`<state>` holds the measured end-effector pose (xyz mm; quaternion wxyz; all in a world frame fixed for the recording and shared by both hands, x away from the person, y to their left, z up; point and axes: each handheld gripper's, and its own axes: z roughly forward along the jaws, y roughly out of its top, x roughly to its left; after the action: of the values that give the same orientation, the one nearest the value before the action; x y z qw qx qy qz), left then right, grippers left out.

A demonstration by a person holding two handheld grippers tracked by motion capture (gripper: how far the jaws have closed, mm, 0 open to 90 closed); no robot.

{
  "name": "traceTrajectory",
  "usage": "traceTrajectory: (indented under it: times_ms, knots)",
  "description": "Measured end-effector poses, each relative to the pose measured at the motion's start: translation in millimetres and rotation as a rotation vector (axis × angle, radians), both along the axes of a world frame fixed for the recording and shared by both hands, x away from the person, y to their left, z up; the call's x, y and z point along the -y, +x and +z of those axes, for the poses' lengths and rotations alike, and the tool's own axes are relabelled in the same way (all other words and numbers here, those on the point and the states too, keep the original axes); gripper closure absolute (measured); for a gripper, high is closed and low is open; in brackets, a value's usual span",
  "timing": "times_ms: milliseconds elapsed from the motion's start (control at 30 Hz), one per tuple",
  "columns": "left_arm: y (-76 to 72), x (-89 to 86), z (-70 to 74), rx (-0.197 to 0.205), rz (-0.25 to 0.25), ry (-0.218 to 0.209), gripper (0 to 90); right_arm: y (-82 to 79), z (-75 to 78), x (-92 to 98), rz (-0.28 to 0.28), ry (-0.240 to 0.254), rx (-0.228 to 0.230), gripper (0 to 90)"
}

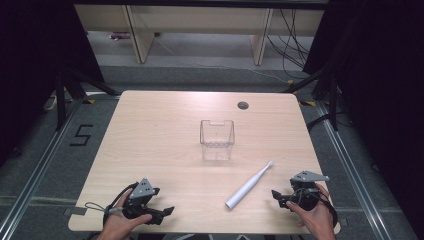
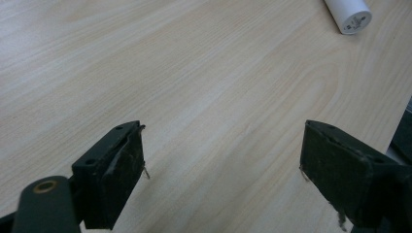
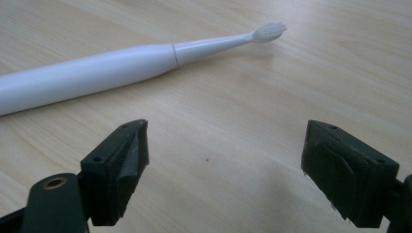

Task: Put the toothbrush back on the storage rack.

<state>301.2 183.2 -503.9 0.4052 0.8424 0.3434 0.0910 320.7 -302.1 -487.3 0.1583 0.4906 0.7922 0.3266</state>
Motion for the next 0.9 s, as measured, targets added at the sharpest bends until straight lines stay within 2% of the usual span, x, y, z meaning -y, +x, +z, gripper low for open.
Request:
traceTrajectory:
  times_ms: [67,100,167,233,267,300,367,400,500,533,567,600,633,700,767,833,867,900]
  knots:
    - [-0.1,-0.1,-0.1,-0.001,0.001,-0.002,15.3,1.3,-1.1,0.5,0.028,0.001,0.01,21.2]
    - [-0.2,0.0,-0.5,0.002,0.003,-0.004,15.3,-1.3,0.9,-1.4,-0.003,0.002,-0.029,22.5]
    - [-0.4,0.1,-0.3,0.001,0.005,-0.001,15.4,0.3,0.5,0.1,0.026,-0.011,0.003,22.2]
    - [-0.4,0.2,-0.4,0.001,0.004,-0.001,15.3,-0.3,1.0,-1.4,0.017,0.001,-0.007,23.0]
    - [-0.4,0.1,-0.5,0.001,0.004,-0.001,15.3,2.3,-0.7,-0.9,0.057,0.017,0.012,24.9]
    - [-0.4,0.1,-0.5,0.001,0.004,-0.001,15.3,1.3,0.6,-1.8,0.05,0.016,-0.003,26.9]
    - [-0.4,0.1,-0.5,0.001,0.004,-0.002,15.3,1.5,0.3,-2.3,0.055,0.02,0.012,27.9]
    - [-0.4,0.2,-0.6,0.0,0.005,-0.001,15.4,1.7,-0.4,-3.3,0.072,0.023,0.016,34.0]
    - [-0.5,0.4,-0.6,0.0,0.004,-0.002,15.4,1.9,-0.1,-3.8,0.081,0.007,0.03,39.2]
    - [-0.2,0.4,-0.8,0.004,0.009,0.004,15.4,2.0,1.7,-5.2,0.082,0.013,0.019,45.2]
    - [-0.2,0.4,-0.8,0.003,0.009,0.003,15.3,0.9,1.8,-7.2,0.077,0.026,0.0,46.7]
    - [-0.3,0.0,-0.4,0.001,0.001,0.003,15.4,3.0,0.9,-6.4,0.114,0.019,0.015,48.4]
    - [-0.4,0.4,-0.6,0.0,0.005,-0.002,15.4,1.9,1.8,-7.7,0.105,0.005,0.006,50.2]
    - [-0.3,0.5,-0.8,0.0,0.006,-0.002,15.4,1.8,2.7,-11.7,0.112,0.018,0.0,54.8]
    - [0.0,0.2,-0.9,0.003,0.009,0.008,15.4,2.5,2.9,-15.7,0.144,0.021,0.026,59.4]
    - [0.0,0.2,-1.0,0.003,0.009,0.008,15.4,2.1,5.0,-20.6,0.164,0.02,0.018,66.1]
    - [-0.5,1.3,-1.4,-0.002,0.012,-0.01,15.4,0.3,5.5,-24.7,0.169,0.029,-0.004,68.4]
    - [-0.5,1.3,-1.4,-0.002,0.012,-0.01,15.4,0.3,5.5,-24.7,0.169,0.029,-0.004,68.4]
